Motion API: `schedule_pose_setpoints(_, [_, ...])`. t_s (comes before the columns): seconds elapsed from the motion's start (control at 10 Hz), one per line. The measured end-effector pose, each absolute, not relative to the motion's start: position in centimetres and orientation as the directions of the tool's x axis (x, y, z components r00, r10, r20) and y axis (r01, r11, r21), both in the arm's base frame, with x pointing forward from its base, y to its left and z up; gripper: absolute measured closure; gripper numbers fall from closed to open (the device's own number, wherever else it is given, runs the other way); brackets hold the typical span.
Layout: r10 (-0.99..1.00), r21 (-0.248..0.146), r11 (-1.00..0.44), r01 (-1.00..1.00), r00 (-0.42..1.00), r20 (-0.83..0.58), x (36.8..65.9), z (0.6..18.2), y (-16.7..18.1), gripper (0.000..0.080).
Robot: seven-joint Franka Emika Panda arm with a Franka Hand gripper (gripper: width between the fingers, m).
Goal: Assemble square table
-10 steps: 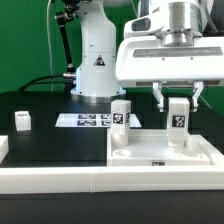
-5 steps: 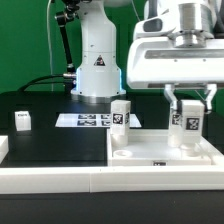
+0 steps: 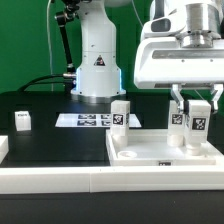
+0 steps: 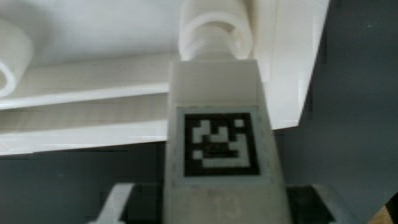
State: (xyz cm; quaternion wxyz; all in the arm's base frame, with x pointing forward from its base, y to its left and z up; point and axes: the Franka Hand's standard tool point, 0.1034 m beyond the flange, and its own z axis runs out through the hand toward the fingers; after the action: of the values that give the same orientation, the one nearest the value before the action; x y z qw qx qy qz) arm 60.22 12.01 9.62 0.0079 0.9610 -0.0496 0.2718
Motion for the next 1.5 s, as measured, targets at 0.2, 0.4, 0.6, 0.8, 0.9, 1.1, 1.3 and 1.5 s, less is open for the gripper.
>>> schedule_pose_setpoints(0.2, [-0.08, -0.004, -0.996, -0.092, 0.851, 0.519, 59.92, 8.86, 12.37, 0.0509])
schedule_pose_setpoints(0.4, [-0.075, 0.001, -0.996, -0.089, 0.844, 0.531, 59.94, 8.65, 12.3, 0.0509])
schedule_pose_setpoints(0.6, [-0.06, 0.01, -0.997, -0.08, 0.814, 0.578, 59.97, 8.62, 12.29, 0.0509])
schedule_pose_setpoints(0.8, [-0.054, 0.014, -0.997, -0.077, 0.807, 0.588, 59.96, 8.64, 12.22, 0.0509])
schedule_pose_setpoints(0.9, [-0.053, 0.015, -0.997, -0.076, 0.807, 0.588, 59.96, 8.64, 12.22, 0.0509])
schedule_pose_setpoints(1.1, [-0.051, 0.016, -0.997, -0.074, 0.808, 0.588, 59.96, 8.63, 12.22, 0.0334])
schedule_pose_setpoints(1.3, [-0.049, 0.017, -0.997, -0.073, 0.808, 0.588, 59.96, 8.63, 12.21, 0.0163])
schedule_pose_setpoints(1.5, [-0.048, 0.018, -0.997, -0.072, 0.808, 0.588, 59.96, 8.63, 12.21, 0.0152])
